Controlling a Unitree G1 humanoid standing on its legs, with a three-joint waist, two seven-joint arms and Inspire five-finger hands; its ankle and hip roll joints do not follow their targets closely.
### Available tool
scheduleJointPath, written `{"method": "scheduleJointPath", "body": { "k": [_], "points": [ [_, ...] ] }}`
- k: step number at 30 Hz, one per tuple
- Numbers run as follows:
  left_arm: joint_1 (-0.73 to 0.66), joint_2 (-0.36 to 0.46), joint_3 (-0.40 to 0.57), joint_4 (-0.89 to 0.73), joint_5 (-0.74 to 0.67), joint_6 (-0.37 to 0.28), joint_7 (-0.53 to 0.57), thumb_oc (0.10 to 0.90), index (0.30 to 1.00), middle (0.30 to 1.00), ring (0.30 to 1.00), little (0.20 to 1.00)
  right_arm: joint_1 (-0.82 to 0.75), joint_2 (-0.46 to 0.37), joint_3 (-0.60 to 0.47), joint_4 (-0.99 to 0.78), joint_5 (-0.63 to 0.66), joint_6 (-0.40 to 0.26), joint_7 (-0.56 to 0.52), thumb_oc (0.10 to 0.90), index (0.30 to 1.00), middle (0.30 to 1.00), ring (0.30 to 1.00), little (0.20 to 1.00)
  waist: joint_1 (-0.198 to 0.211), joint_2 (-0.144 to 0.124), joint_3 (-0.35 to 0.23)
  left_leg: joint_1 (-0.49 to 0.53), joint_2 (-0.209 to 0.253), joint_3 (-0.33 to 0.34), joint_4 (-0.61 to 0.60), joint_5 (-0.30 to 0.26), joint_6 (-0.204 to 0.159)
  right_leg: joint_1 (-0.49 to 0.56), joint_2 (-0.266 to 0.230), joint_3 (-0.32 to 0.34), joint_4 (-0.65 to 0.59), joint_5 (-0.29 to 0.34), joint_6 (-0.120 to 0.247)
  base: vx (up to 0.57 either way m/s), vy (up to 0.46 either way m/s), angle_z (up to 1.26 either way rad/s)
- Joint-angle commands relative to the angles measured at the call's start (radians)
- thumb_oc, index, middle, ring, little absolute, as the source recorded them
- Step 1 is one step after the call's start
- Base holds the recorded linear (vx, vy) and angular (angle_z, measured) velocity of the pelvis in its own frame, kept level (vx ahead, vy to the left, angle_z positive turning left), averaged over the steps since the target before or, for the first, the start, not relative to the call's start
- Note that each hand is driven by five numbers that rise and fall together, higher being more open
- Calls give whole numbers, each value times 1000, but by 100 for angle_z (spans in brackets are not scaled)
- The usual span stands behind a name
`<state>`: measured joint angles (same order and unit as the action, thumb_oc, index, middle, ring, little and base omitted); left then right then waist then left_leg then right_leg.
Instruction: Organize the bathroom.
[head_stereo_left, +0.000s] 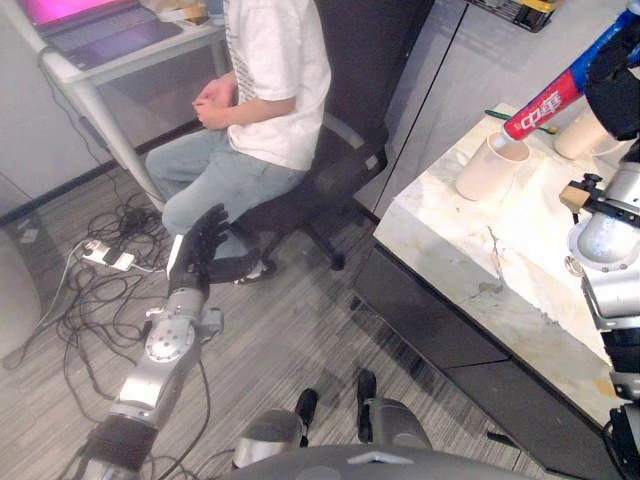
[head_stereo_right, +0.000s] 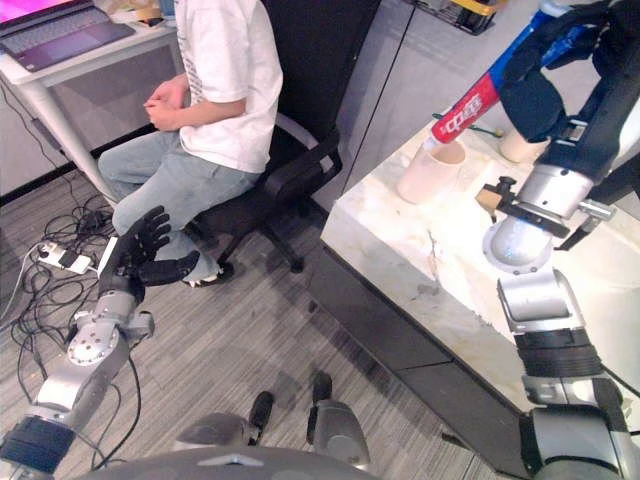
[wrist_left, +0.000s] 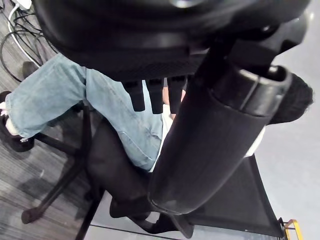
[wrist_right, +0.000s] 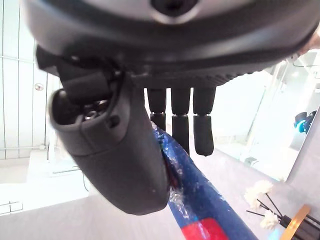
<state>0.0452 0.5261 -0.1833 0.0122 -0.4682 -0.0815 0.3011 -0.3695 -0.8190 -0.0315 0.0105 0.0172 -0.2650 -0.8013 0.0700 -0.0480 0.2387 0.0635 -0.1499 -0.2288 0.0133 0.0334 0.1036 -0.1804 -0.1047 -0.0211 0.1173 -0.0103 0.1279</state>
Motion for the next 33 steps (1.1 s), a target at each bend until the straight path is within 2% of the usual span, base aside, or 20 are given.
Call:
{"method": "scheduleJointPath", "body": {
  "k": [1, 3, 7, 16, 23, 33],
  "points": [
    [-1, 9, -21, -91, 28, -146, 11, 800, 900, 900, 900, 900, -151, -84, -66, 71, 26, -17, -23, 400, 300, 300, 300, 300, 26, -38, -132, 70, 26, -40, -27, -118, -28, 71, 44, -39, -106, 157, -29, 103, -125, 19],
    [-2, 7, -24, -92, 29, -147, 4, 800, 900, 900, 900, 900, -178, -95, -43, 99, 34, -6, -29, 400, 300, 300, 300, 300, 32, -47, -139, 71, 34, -35, -43, -98, -36, 103, 42, -42, -138, 164, -33, 72, -99, 11],
    [5, 12, -24, -104, 21, -131, 10, 800, 900, 900, 900, 900, -204, -103, -19, 140, 34, 0, -13, 400, 300, 300, 300, 300, 40, -53, -160, 79, 55, -25, -65, -95, -53, 155, 47, -40, -188, 154, -39, 114, -86, 17],
    [31, 13, -15, -116, 17, -130, 2, 800, 900, 900, 900, 900, -189, -89, 7, 126, 54, 15, 15, 400, 300, 300, 300, 300, 47, -51, -165, 79, 89, -7, -68, -93, -81, 175, 51, -52, -198, 134, -51, 69, -78, 0],
    [32, 3, -12, -110, 26, -137, 5, 800, 900, 900, 900, 900, -147, -58, -4, 62, 34, 9, 16, 400, 300, 300, 300, 300, 32, -44, -163, 75, 101, 2, -65, -89, -96, 187, 60, -49, -202, 121, -63, 29, -42, 2],
    [17, -15, -5, -113, 33, -115, 22, 800, 900, 900, 900, 900, -86, -21, 6, -15, 22, 7, 89, 400, 300, 300, 300, 300, 8, -43, -162, 63, 102, 17, -13, -95, -100, 183, 70, -31, -184, 103, -77, -1, -1, -1]
  ]
}}
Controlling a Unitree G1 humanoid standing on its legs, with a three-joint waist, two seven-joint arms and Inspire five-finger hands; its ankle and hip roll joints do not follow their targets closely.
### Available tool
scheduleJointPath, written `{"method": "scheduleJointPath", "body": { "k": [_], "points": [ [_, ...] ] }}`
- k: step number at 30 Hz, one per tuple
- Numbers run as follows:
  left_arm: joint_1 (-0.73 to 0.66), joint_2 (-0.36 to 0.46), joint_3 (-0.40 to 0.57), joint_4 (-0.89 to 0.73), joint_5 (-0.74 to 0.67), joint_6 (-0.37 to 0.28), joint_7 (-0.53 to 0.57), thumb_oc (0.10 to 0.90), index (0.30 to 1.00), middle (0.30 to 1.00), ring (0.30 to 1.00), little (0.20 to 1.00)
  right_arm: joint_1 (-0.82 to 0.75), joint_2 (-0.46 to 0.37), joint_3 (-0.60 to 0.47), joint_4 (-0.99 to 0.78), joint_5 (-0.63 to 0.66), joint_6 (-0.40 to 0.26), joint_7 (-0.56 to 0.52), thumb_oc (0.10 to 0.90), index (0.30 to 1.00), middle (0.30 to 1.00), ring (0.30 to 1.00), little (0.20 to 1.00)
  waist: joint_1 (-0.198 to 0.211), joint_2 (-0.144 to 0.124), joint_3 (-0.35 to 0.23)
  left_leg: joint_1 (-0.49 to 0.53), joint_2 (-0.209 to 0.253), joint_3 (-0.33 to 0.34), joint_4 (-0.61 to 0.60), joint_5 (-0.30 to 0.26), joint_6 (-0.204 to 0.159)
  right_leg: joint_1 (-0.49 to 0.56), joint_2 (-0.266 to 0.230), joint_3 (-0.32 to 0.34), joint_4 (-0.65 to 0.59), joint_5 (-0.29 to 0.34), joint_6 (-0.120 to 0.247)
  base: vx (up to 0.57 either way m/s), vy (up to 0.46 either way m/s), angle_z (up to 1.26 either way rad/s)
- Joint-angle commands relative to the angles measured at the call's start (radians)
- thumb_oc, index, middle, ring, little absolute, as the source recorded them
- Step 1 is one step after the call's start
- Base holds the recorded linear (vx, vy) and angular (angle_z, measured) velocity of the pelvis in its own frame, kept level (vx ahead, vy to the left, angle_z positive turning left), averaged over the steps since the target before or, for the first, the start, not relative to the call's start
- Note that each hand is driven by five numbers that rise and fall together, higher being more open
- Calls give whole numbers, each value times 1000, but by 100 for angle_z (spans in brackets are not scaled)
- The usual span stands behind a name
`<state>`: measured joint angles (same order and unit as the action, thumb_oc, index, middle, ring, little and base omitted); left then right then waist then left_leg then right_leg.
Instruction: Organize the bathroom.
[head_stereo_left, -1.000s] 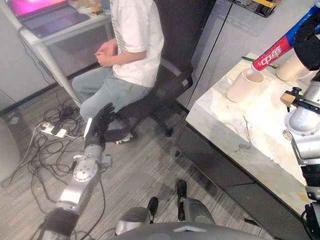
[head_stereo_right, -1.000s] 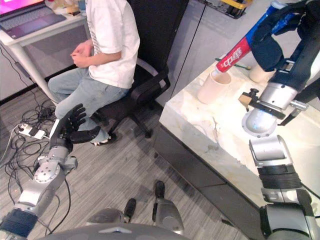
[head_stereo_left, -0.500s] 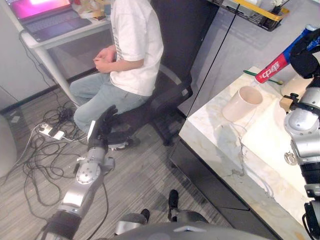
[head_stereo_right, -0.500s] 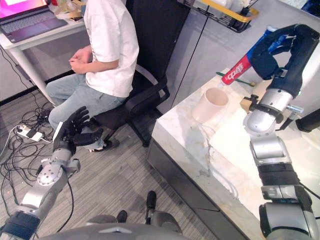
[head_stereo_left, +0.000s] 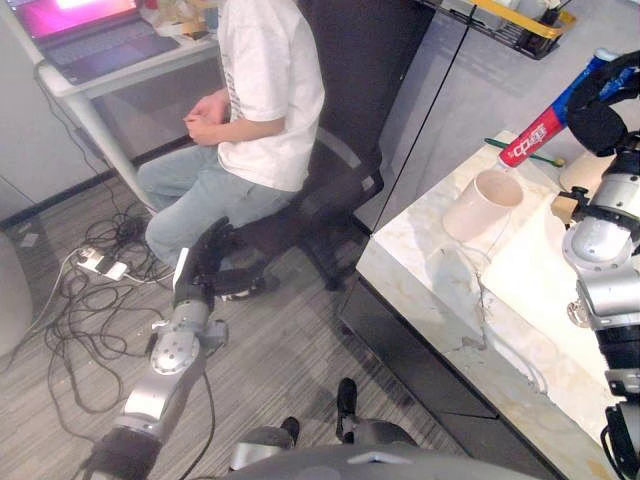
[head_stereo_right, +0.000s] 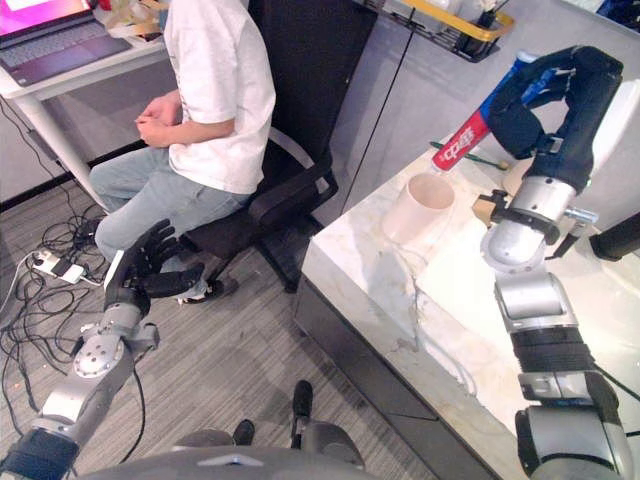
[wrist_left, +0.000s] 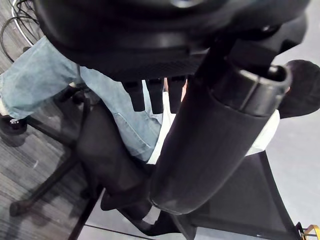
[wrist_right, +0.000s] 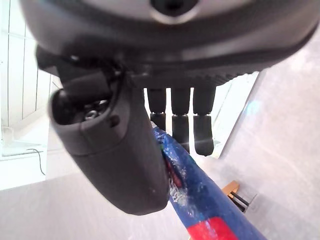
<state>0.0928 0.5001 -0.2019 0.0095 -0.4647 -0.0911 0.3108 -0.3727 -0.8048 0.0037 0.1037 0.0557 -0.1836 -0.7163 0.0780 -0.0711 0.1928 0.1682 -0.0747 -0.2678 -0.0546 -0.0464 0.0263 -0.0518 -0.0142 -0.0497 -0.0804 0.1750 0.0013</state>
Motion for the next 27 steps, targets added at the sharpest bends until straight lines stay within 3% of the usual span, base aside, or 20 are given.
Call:
{"method": "scheduleJointPath", "body": {
  "k": [1, 20, 27],
  "points": [
    [-35, 8, 12, -107, 34, -104, 15, 800, 900, 900, 900, 900, -72, -27, -28, -113, -14, -74, 21, 400, 300, 300, 300, 300, -3, -20, -115, -43, 26, 56, 61, -16, -22, 54, -19, 1, 17, -86, 48, 3, -2, -10],
    [-33, -25, 13, -107, 59, -114, 46, 800, 900, 900, 900, 900, 39, 69, -30, -177, 6, -95, 96, 400, 300, 300, 300, 300, -20, -14, -104, -45, 23, 82, 72, -32, -12, 48, -12, 23, 29, -95, 43, -2, 2, -2],
    [-36, -30, 10, -105, 59, -118, 57, 800, 900, 900, 900, 900, 29, 80, -29, -183, -15, -130, 43, 400, 300, 300, 300, 300, -20, -14, -105, -43, 19, 86, 73, -36, -7, 52, -11, 30, 21, -89, 42, -9, 8, -1]
  ]
}}
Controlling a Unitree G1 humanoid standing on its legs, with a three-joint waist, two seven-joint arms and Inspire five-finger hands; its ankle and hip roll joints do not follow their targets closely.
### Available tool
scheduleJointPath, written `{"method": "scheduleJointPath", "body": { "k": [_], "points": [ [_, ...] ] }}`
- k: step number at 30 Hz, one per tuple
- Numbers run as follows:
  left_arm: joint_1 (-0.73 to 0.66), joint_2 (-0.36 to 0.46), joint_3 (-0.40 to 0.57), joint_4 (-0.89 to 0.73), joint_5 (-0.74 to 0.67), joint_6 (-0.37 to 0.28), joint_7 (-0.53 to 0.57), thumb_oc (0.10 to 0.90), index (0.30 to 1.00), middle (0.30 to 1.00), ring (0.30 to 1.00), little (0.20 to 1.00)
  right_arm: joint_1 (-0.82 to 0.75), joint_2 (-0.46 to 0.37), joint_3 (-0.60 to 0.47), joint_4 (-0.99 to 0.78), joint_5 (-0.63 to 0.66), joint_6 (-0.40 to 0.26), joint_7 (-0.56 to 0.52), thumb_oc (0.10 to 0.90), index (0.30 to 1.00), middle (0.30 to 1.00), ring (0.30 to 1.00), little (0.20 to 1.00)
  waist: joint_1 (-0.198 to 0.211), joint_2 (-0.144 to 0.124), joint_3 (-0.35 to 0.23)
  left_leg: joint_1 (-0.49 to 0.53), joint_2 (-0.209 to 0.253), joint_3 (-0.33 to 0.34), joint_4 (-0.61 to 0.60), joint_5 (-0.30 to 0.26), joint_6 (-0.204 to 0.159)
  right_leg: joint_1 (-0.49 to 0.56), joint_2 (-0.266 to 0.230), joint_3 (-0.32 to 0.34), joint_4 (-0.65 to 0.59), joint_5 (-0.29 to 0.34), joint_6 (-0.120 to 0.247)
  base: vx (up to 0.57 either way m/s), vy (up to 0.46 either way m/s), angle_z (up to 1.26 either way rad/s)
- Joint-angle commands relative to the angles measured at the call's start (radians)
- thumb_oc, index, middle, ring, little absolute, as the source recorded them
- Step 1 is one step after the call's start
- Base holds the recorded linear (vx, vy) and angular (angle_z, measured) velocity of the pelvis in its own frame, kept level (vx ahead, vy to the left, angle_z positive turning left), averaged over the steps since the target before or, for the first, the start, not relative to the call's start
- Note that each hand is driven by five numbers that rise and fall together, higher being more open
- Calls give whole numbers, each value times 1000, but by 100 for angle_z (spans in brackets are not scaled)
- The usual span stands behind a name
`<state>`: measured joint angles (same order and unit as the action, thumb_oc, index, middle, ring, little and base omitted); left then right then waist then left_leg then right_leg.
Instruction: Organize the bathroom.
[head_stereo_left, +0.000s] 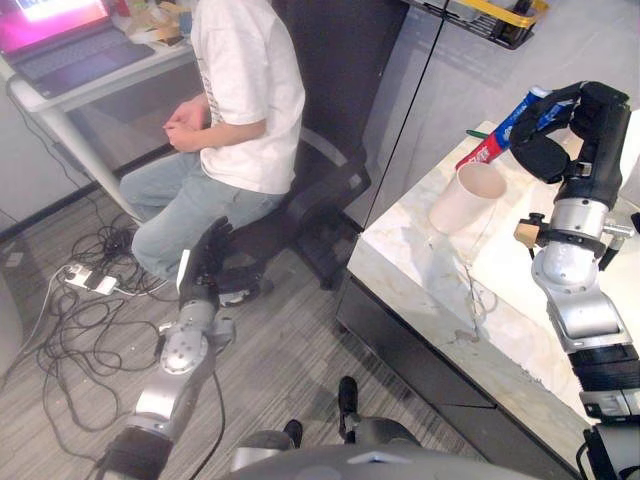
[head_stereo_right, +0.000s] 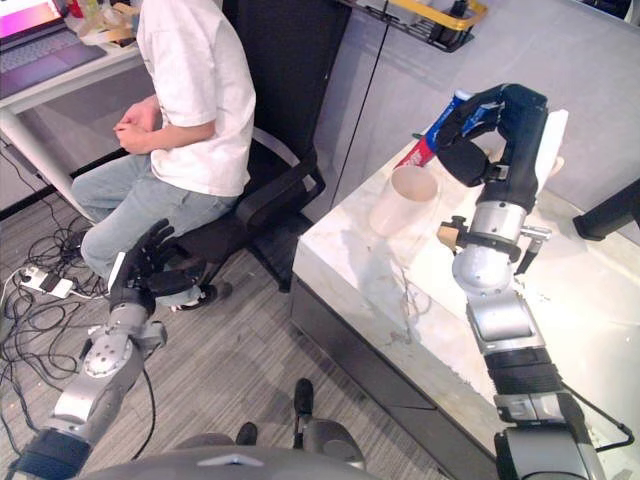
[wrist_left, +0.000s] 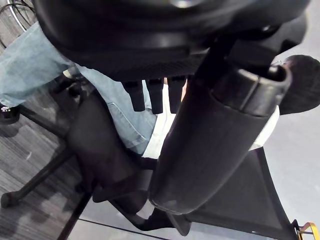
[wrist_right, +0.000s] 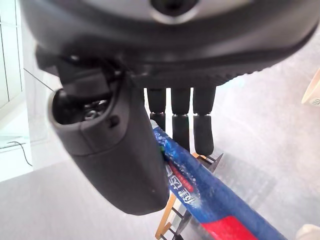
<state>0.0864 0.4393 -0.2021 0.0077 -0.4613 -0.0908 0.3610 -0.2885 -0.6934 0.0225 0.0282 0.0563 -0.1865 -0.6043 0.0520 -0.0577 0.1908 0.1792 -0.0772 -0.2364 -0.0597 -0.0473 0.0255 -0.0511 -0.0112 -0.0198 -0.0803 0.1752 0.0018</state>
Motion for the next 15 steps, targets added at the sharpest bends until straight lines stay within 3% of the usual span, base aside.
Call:
{"method": "scheduleJointPath", "body": {
  "k": [1, 8, 15],
  "points": [
    [-33, 32, 6, -102, 54, -122, 11, 800, 900, 900, 900, 900, -76, -34, -49, -109, -32, -133, -92, 400, 300, 300, 300, 300, 8, -28, -103, -57, 20, 53, 80, -35, -6, 53, -13, 2, 19, -89, 41, 0, 0, 0],
    [-42, 33, -8, -104, 51, -128, 23, 800, 900, 900, 900, 900, -129, -45, -64, -156, -63, -179, -209, 400, 300, 300, 300, 300, 12, -31, -106, -62, 14, 52, 91, -43, -2, 57, -13, 7, 23, -94, 39, 0, 0, 0],
    [-52, 33, -6, -102, 48, -128, 26, 800, 900, 900, 900, 900, -136, -56, -87, -216, -48, -201, -218, 400, 300, 300, 300, 300, 3, -29, -111, -60, 12, 56, 98, -51, -1, 53, -10, 18, 30, -98, 39, -17, 7, -4]
  ]
}}
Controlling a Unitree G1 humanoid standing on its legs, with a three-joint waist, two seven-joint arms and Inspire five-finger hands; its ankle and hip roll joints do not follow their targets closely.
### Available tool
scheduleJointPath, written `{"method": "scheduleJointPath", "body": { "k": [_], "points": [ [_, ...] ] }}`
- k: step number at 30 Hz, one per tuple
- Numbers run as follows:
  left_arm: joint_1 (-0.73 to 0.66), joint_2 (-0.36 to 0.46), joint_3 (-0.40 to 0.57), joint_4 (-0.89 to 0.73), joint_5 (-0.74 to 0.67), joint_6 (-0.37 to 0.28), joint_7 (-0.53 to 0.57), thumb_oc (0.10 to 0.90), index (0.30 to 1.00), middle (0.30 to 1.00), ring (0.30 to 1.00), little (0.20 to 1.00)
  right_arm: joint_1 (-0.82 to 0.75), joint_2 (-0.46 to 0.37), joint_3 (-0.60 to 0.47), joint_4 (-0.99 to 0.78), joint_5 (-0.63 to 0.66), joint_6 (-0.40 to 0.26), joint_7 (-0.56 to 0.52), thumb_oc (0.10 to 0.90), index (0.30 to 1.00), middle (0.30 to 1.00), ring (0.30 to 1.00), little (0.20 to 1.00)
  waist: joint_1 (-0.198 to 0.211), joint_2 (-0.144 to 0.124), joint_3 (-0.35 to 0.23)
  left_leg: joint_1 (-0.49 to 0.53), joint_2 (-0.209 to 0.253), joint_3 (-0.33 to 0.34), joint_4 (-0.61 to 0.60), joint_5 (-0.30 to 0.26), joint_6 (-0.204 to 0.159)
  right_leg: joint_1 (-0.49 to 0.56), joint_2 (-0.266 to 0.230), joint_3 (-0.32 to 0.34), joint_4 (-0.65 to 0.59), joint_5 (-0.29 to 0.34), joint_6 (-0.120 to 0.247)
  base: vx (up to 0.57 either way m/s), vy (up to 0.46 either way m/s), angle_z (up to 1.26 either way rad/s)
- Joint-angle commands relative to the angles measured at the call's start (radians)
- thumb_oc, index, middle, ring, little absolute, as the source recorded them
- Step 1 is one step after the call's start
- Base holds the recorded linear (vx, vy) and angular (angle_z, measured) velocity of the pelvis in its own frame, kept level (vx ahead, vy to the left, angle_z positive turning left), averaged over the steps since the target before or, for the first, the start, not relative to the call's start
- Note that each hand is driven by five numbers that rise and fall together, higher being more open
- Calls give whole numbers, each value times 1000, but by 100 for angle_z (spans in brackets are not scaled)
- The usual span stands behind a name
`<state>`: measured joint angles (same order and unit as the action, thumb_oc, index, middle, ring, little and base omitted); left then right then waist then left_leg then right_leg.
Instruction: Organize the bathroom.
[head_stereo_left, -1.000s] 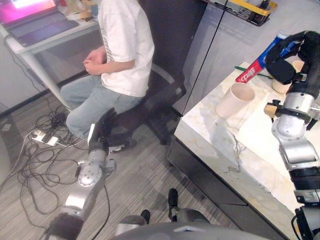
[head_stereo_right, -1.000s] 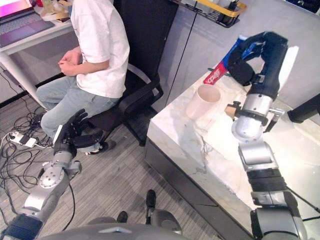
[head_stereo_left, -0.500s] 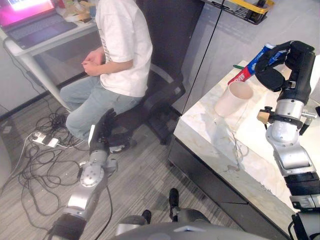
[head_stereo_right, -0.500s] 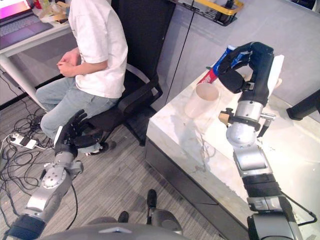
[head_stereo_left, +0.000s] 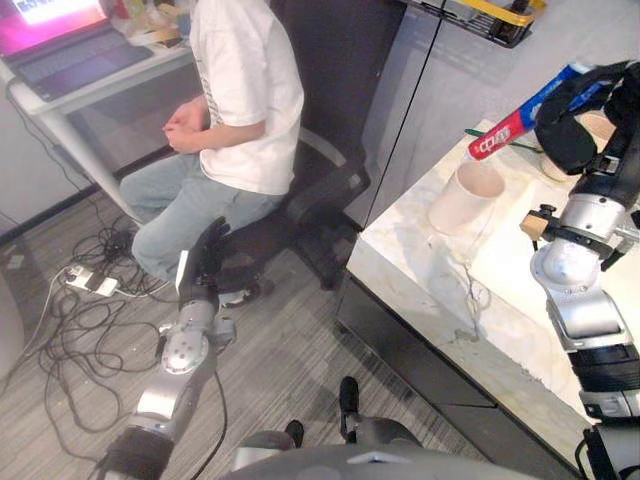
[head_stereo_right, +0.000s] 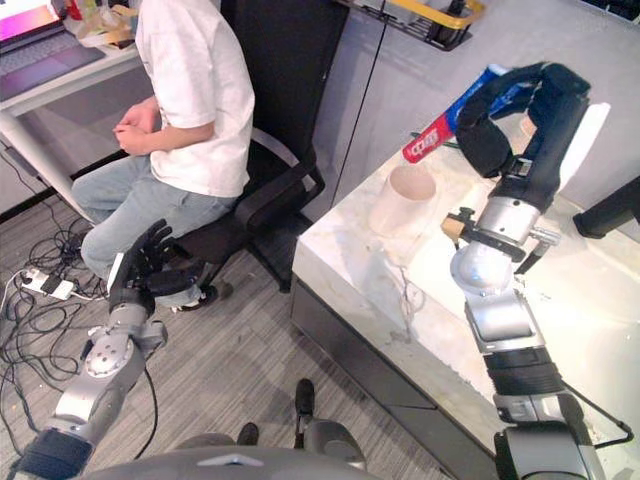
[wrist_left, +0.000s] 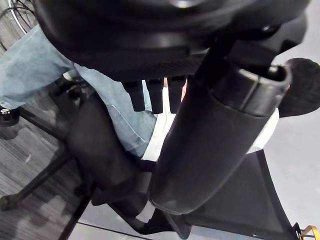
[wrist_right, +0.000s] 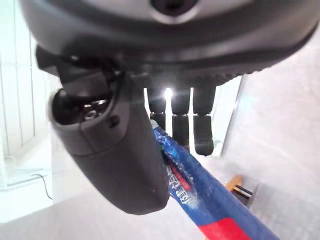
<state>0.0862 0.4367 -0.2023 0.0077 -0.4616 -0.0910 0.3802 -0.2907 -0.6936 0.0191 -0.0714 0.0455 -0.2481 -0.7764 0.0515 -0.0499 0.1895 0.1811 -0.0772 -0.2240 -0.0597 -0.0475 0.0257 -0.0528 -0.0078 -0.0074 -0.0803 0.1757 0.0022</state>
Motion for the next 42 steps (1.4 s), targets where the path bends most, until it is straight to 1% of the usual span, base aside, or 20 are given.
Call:
{"method": "scheduleJointPath", "body": {
  "k": [1, 4, 10, 15, 20, 24, 32, 37, 42],
  "points": [
    [-54, 35, -5, -98, 47, -129, 8, 800, 900, 900, 900, 900, -132, -59, -88, -131, -33, -136, -36, 400, 300, 300, 300, 300, 0, -36, -113, -62, 12, 46, 97, -51, -2, 55, -12, 10, 29, -98, 37, -35, 20, -12],
    [-59, 33, -3, -102, 47, -125, 9, 800, 900, 900, 900, 900, -126, -63, -92, -143, -14, -141, -18, 400, 300, 300, 300, 300, -5, -35, -116, -61, 11, 49, 99, -53, -2, 54, -11, 15, 30, -99, 38, -27, 18, -8],
    [-69, 21, -1, -98, 53, -121, 18, 800, 900, 900, 900, 900, -104, -77, -110, -176, 15, -114, 31, 400, 300, 300, 300, 300, -21, -36, -120, -59, 11, 63, 98, -60, -1, 48, -9, 31, 33, -97, 40, -26, 14, -6],
    [-75, 18, -3, -91, 53, -124, 24, 800, 900, 900, 900, 900, -92, -81, -121, -175, 0, -120, 33, 400, 300, 300, 300, 300, -31, -38, -121, -57, 11, 74, 96, -66, 2, 44, -7, 42, 33, -93, 42, -29, 13, -13],
    [-75, 15, 1, -98, 57, -115, 19, 800, 900, 900, 900, 900, -95, -83, -116, -158, 6, -93, 47, 400, 300, 300, 300, 300, -30, -39, -122, -58, 9, 76, 97, -66, 4, 41, -9, 44, 27, -86, 44, 0, 0, -1],
    [-70, 14, 4, -94, 56, -113, 16, 800, 900, 900, 900, 900, -82, -74, -113, -142, 8, -94, 65, 400, 300, 300, 300, 300, -29, -39, -121, -58, 8, 78, 94, -71, 5, 41, -11, 43, 26, -84, 46, 3, 0, -3],
    [-51, 17, 6, -103, 64, -107, 9, 800, 900, 900, 900, 900, -58, -38, -84, -100, 15, -83, 92, 400, 300, 300, 300, 300, -16, -37, -113, -61, 10, 74, 88, -67, 7, 38, -17, 28, 25, -82, 48, 4, -2, 0],
    [-37, 22, 14, -108, 60, -103, -1, 800, 900, 900, 900, 900, -44, -30, -79, -89, 19, -70, 96, 400, 300, 300, 300, 300, -13, -37, -106, -58, 11, 72, 82, -64, 7, 39, -18, 22, 25, -83, 49, 15, -9, 1],
    [-20, 21, 18, -119, 61, -101, -8, 800, 900, 900, 900, 900, -12, -7, -87, -99, 12, -73, 98, 400, 300, 300, 300, 300, -16, -33, -100, -59, 12, 76, 82, -63, 8, 34, -16, 21, 30, -84, 47, 37, -29, 4]
  ]
}}
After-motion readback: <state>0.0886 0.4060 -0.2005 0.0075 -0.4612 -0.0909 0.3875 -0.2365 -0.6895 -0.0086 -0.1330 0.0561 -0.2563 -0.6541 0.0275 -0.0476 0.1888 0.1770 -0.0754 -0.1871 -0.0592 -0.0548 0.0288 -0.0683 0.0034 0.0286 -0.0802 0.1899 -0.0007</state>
